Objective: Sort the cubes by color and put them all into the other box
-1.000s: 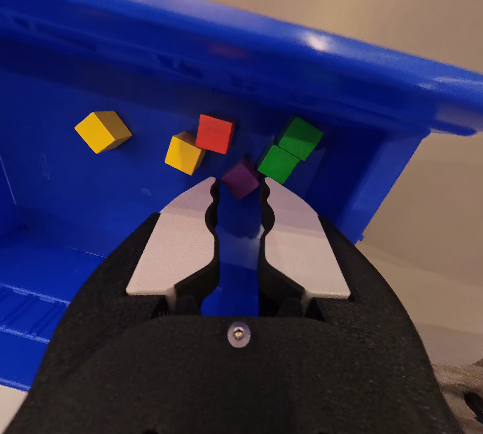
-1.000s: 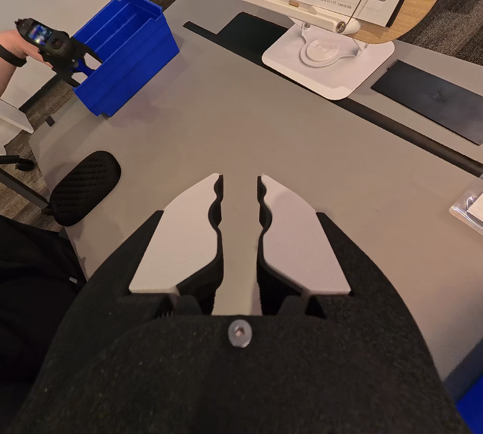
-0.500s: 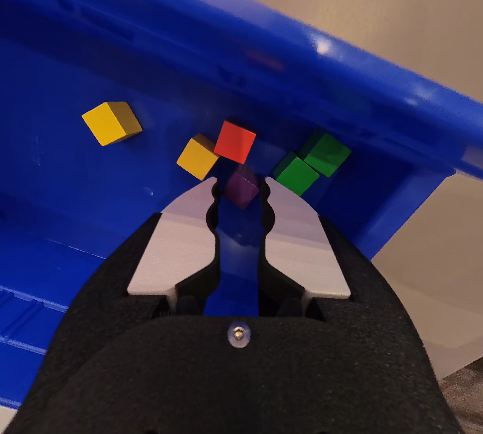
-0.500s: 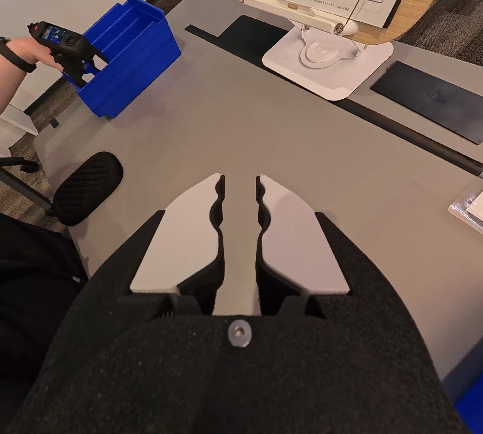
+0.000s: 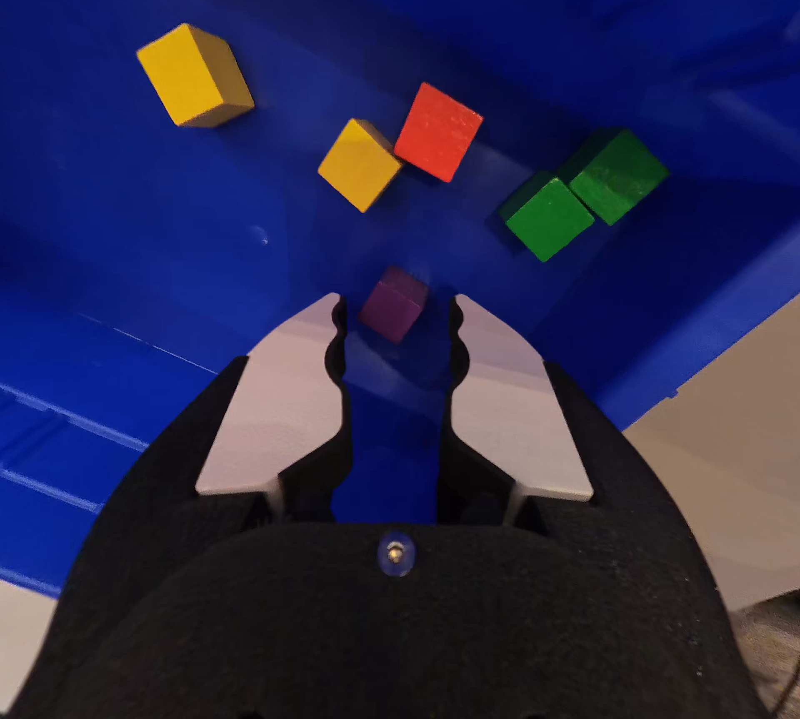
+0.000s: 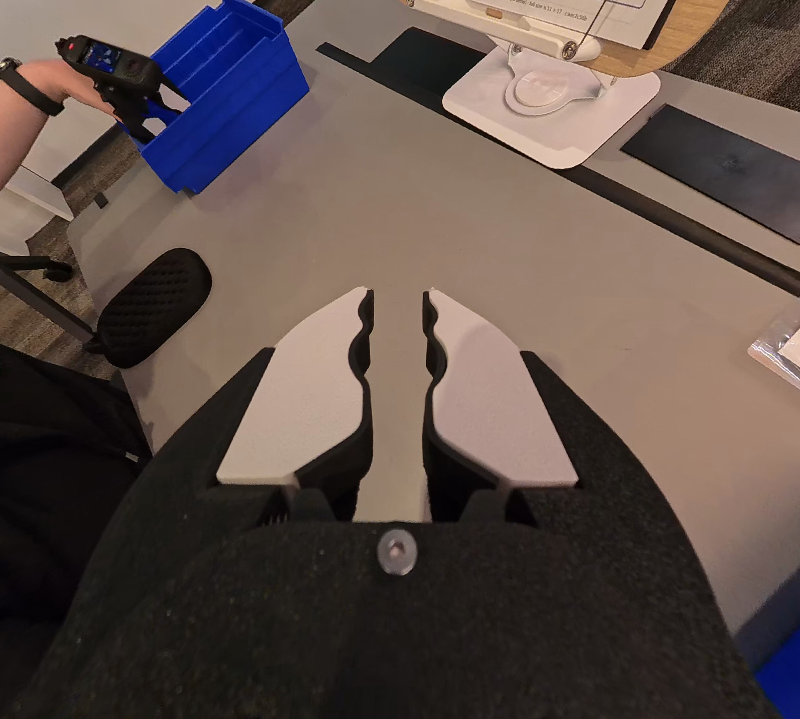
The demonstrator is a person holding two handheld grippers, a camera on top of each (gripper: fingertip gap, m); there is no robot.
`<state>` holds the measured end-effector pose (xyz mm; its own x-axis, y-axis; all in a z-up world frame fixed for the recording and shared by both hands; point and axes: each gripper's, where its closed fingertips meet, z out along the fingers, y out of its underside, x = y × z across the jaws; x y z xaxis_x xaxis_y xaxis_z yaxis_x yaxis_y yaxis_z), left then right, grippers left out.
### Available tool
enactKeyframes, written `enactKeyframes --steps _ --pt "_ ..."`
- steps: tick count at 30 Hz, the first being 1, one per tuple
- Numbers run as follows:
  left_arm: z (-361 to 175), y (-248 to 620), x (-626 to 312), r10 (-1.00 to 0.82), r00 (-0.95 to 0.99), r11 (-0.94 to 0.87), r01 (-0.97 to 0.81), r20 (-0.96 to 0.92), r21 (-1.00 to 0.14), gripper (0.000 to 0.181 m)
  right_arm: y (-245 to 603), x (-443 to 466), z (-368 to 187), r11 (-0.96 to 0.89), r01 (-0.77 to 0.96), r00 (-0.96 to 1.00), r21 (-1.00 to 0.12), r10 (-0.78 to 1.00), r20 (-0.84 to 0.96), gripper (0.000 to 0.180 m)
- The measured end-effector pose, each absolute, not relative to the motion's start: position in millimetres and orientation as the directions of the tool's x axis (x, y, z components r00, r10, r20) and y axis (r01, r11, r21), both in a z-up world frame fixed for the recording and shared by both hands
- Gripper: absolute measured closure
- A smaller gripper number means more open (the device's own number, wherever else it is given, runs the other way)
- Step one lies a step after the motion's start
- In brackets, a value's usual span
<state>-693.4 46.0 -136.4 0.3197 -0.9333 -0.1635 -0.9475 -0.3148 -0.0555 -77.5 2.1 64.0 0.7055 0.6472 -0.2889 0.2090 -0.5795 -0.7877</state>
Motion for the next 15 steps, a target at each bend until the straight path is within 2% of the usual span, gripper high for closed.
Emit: enactKeyframes --steps 5,12,15 --pt "-138 49 -694 -0.945 0.291 -0.286 -0.957 -0.151 -0.051 0.150 1 -78 63 -0.581 0.218 0.701 -0.784 0.653 -0.289 0.159" --pt "-137 50 -693 -0.949 0.274 -0.268 -0.962 -0.155 -0.061 0.152 0 -77 62 -0.582 0.217 0.693 -0.784 0.657 -0.295 0.159" --pt "-115 61 -692 -0.921 0.295 -0.268 -0.954 -0.254 -0.137 0.152 1 -76 61 -0.585 0.214 0.690 -0.782 0.657 -0.303 0.159"
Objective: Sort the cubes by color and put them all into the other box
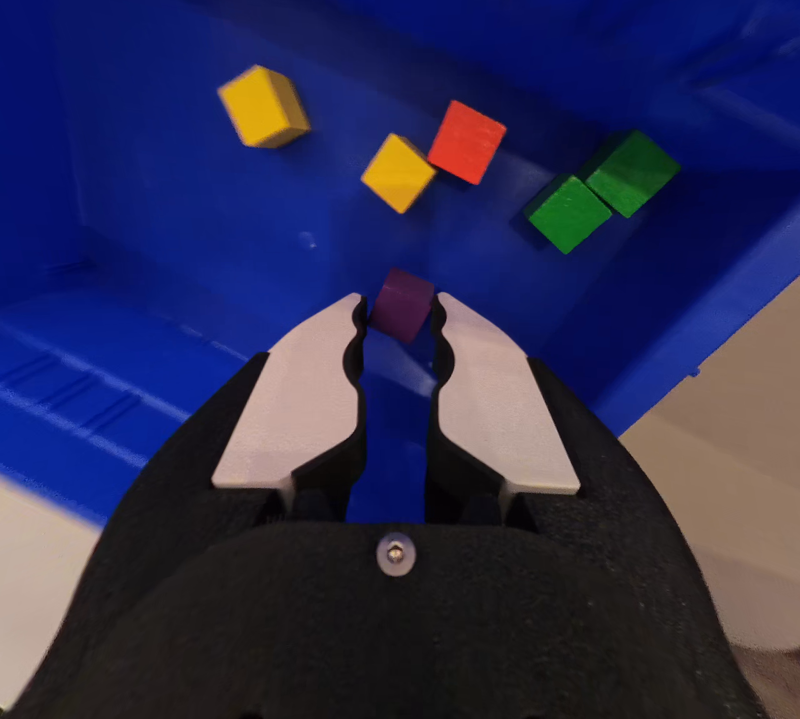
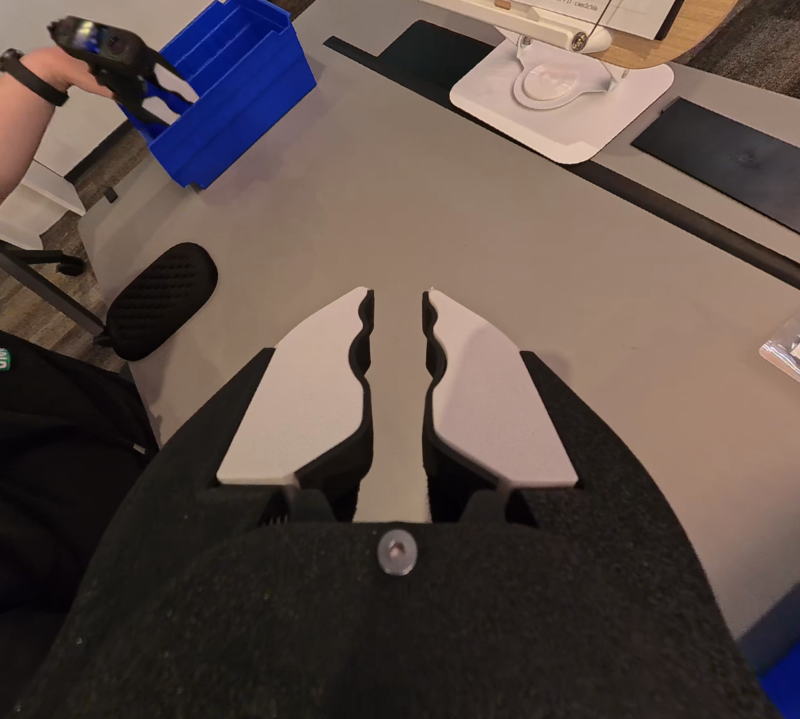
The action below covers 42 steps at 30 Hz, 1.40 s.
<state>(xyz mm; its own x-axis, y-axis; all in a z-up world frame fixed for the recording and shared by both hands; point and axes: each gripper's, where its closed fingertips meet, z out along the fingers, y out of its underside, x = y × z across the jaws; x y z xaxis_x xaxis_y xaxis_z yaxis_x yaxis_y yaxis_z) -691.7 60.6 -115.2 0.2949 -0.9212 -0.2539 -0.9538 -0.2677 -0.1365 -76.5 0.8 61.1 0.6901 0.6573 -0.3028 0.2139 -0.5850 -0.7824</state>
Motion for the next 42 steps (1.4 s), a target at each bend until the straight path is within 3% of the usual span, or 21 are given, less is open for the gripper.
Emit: enactKeyframes --steps 6,10,12,20,24,32,36,42 --pt "7 77 -644 -0.745 0.382 -0.102 -0.875 -0.547 -0.473 0.152 7 -90 67 -0.562 0.186 0.649 -0.806 0.687 -0.328 0.159" --pt "75 57 -546 -0.723 0.427 0.146 -0.673 -0.542 -0.725 0.153 11 -131 71 -0.501 0.192 0.534 -0.844 0.775 -0.338 0.157" --pt "89 41 -488 -0.749 0.397 0.263 -0.556 -0.531 -0.788 0.153 6 -163 78 -0.450 0.175 0.423 -0.875 0.837 -0.346 0.154" --pt "125 -18 -301 -0.817 0.202 0.497 -0.229 -0.541 -0.837 0.153 -34 -250 113 -0.395 0.047 0.106 -0.917 0.915 -0.389 0.137" --pt "136 -34 -256 -0.829 0.148 0.524 -0.134 -0.540 -0.841 0.153 -30 -238 129 -0.442 -0.051 0.126 -0.895 0.887 -0.445 0.133" --pt "135 -45 -216 -0.828 0.110 0.542 -0.098 -0.550 -0.835 0.153 -43 -234 130 -0.531 -0.023 0.025 -0.847 0.847 -0.531 0.135" --pt "136 -47 -211 -0.823 0.109 0.551 -0.091 -0.558 -0.830 0.153 -50 -234 134 -0.529 -0.018 -0.037 -0.848 0.848 -0.529 0.158" --pt "133 -48 -211 -0.821 0.141 0.548 -0.080 -0.553 -0.833 0.153 -50 -234 130 -0.521 0.002 -0.035 -0.854 0.853 -0.521 0.158"
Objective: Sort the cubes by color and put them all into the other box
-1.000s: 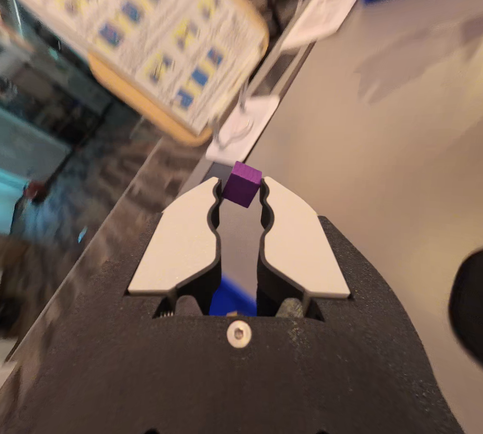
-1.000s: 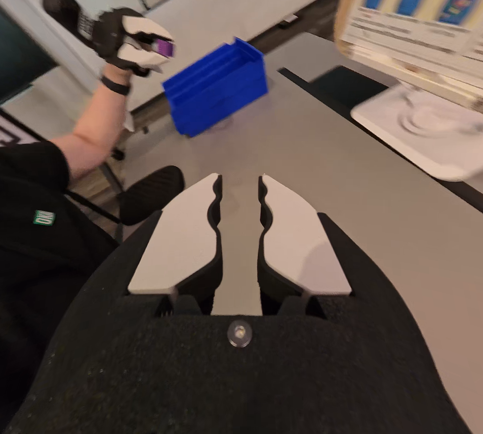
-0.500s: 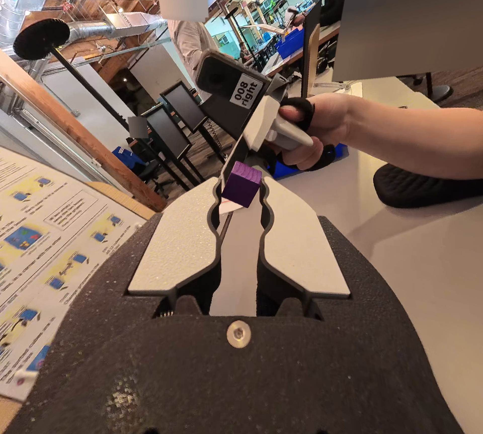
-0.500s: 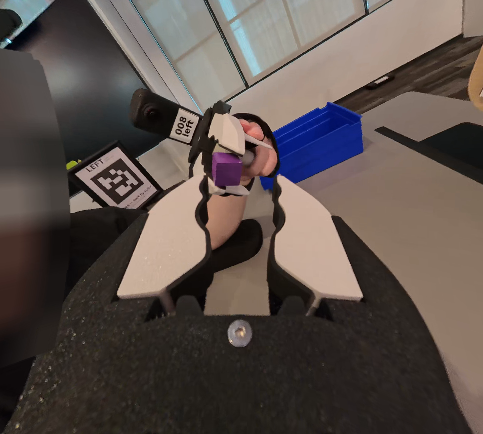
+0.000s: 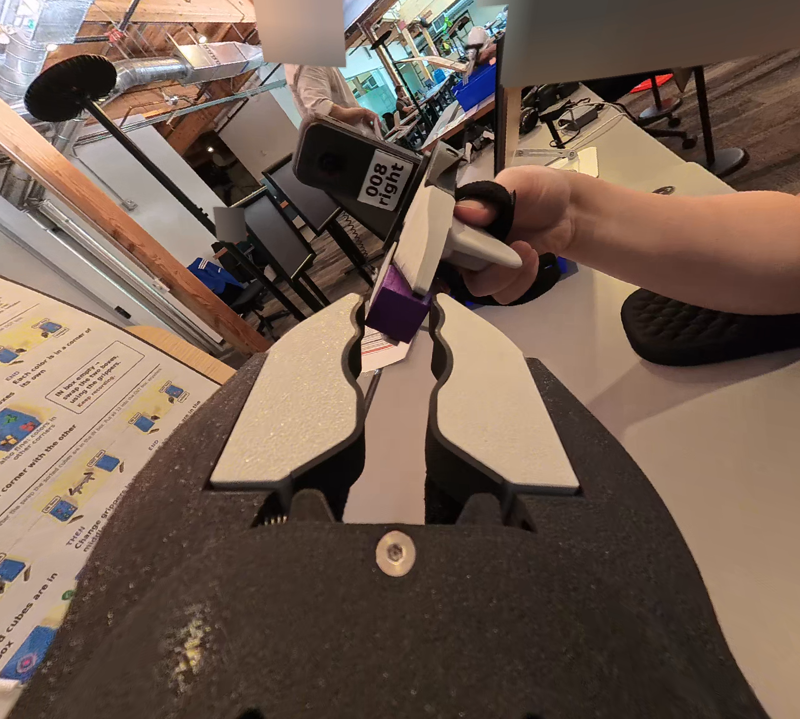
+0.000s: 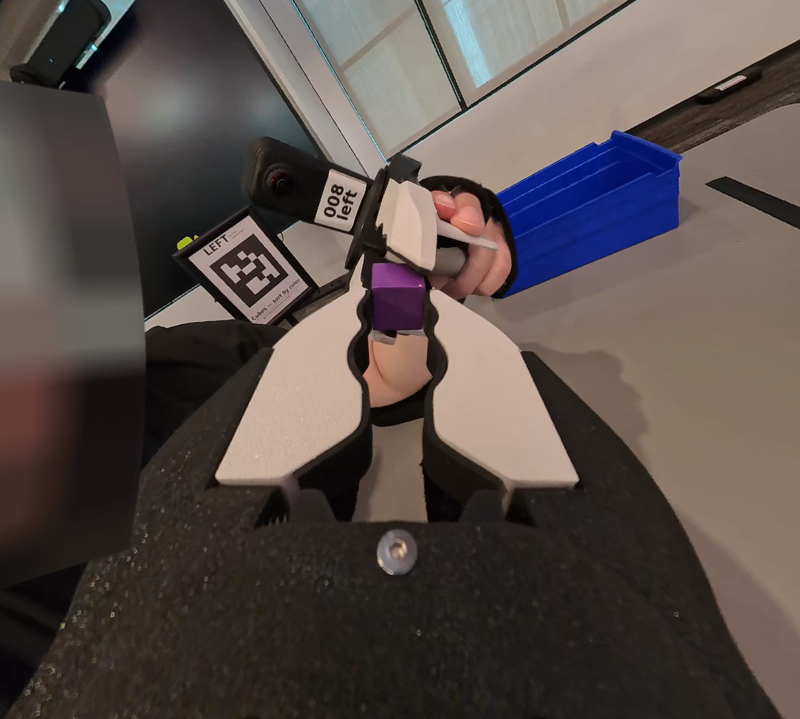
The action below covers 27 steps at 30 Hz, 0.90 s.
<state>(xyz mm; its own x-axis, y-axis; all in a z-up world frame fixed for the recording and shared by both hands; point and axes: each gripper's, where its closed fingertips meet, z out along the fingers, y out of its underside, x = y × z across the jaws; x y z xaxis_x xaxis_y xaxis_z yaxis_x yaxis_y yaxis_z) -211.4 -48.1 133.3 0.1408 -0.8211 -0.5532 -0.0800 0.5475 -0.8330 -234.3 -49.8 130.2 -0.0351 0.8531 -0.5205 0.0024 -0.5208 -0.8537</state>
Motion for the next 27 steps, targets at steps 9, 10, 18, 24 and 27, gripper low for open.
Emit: enactKeyframes --steps 9,10,18,24,27 --pt "117 -39 -223 -0.830 0.190 0.498 -0.170 -0.524 -0.850 0.130 -37 -206 132 -0.507 -0.034 0.031 -0.861 0.861 -0.508 0.158" --pt "117 -37 -226 -0.831 0.198 0.492 -0.175 -0.520 -0.853 0.131 -33 -196 133 -0.491 -0.039 0.078 -0.871 0.867 -0.492 0.158" --pt "120 -4 -247 -0.844 0.340 0.377 -0.173 -0.414 -0.910 0.140 -7 -79 118 -0.405 0.023 0.572 -0.914 0.755 -0.320 0.158" --pt "97 30 -254 -0.839 0.441 0.258 -0.194 -0.319 -0.947 0.141 3 -18 88 -0.484 0.026 0.738 -0.875 0.599 -0.310 0.158" --pt "98 41 -250 -0.851 0.469 0.205 -0.120 -0.238 -0.971 0.144 13 -13 77 -0.499 0.051 0.758 -0.865 0.583 -0.292 0.158"
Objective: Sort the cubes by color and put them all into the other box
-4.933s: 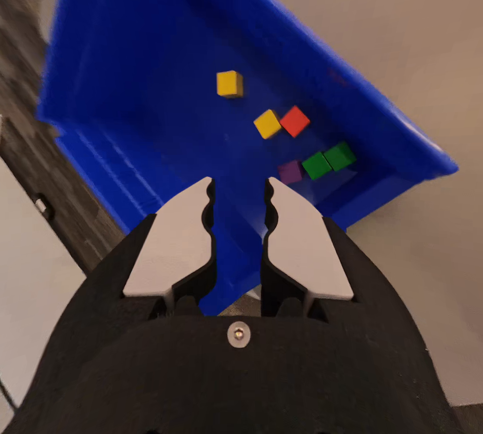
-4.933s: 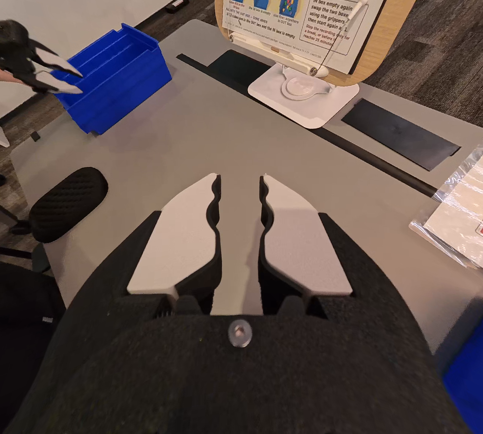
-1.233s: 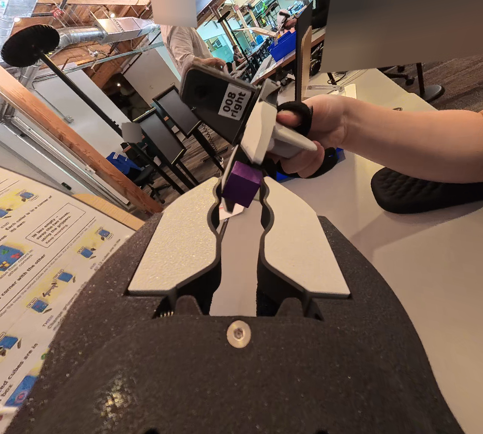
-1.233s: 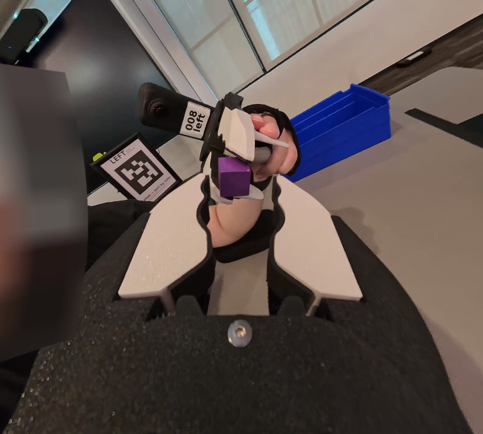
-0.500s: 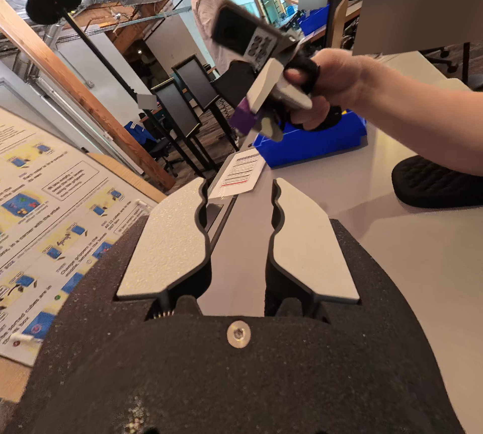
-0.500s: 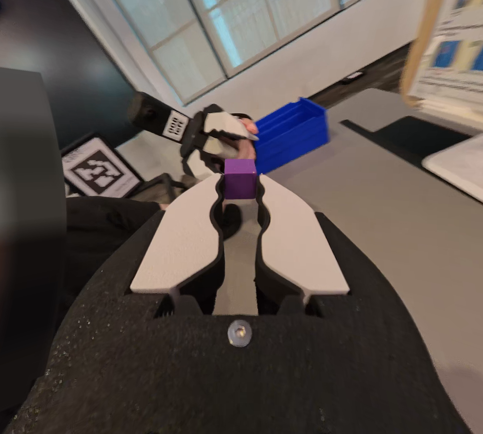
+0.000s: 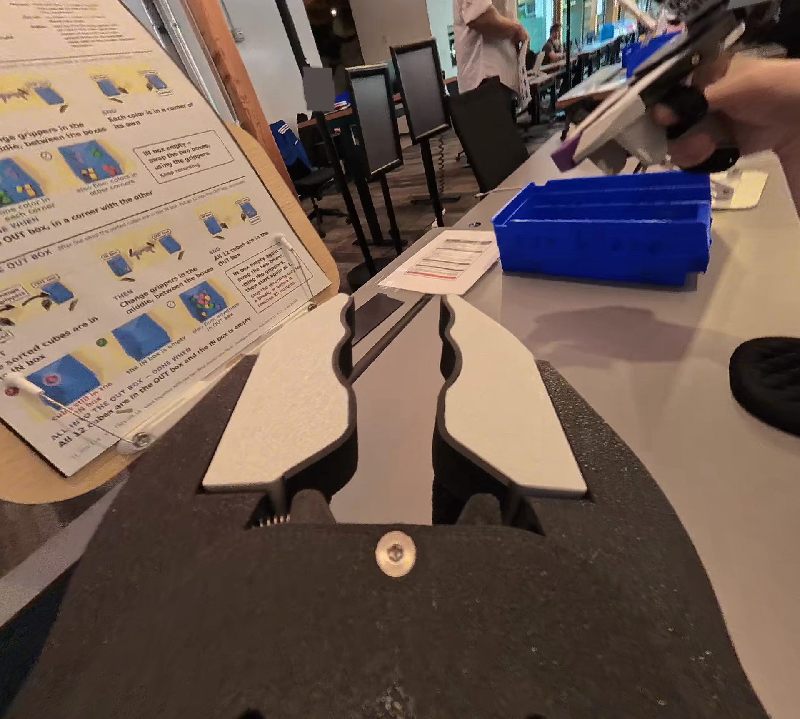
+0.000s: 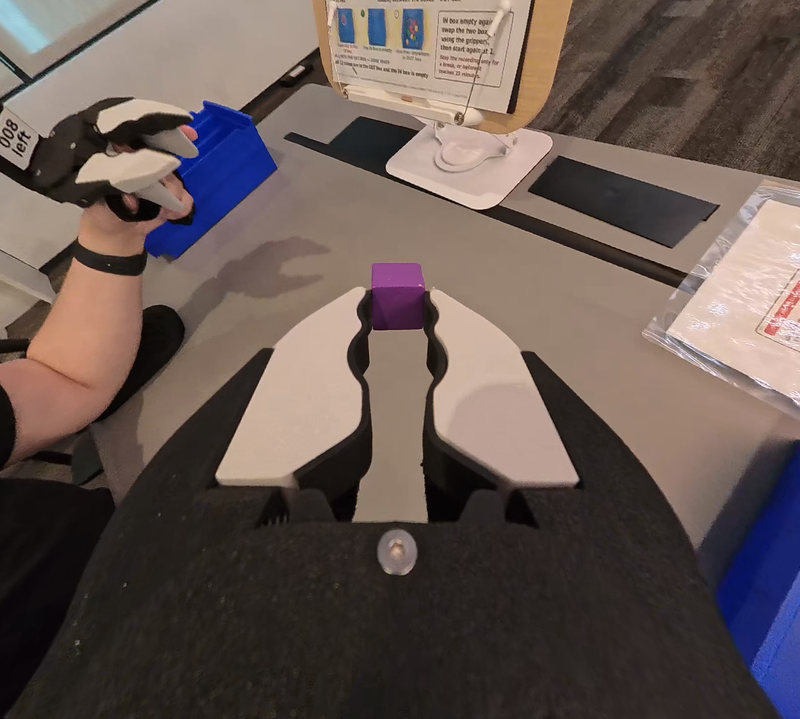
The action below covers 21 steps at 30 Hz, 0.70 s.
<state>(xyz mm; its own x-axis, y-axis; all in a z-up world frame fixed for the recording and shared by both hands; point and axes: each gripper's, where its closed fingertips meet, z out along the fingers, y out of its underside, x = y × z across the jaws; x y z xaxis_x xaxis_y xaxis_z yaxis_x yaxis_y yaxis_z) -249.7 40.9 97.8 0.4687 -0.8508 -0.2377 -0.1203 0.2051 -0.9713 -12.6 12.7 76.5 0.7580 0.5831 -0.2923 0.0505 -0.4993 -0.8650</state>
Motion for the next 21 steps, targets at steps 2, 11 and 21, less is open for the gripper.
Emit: enactKeyframes --steps 2,11,21 --pt "101 44 -243 -0.854 0.475 0.199 -0.083 -0.215 -0.976 0.145 17 -13 73 -0.502 0.045 0.745 -0.864 0.593 -0.306 0.158" --pt "94 41 -244 -0.842 0.474 0.225 -0.126 -0.258 -0.966 0.147 14 24 82 -0.466 -0.022 0.771 -0.884 0.555 -0.312 0.158" --pt "109 39 -271 -0.842 0.483 0.227 -0.090 -0.241 -0.970 0.148 54 225 16 -0.821 -0.118 0.936 -0.558 0.095 -0.338 0.158"
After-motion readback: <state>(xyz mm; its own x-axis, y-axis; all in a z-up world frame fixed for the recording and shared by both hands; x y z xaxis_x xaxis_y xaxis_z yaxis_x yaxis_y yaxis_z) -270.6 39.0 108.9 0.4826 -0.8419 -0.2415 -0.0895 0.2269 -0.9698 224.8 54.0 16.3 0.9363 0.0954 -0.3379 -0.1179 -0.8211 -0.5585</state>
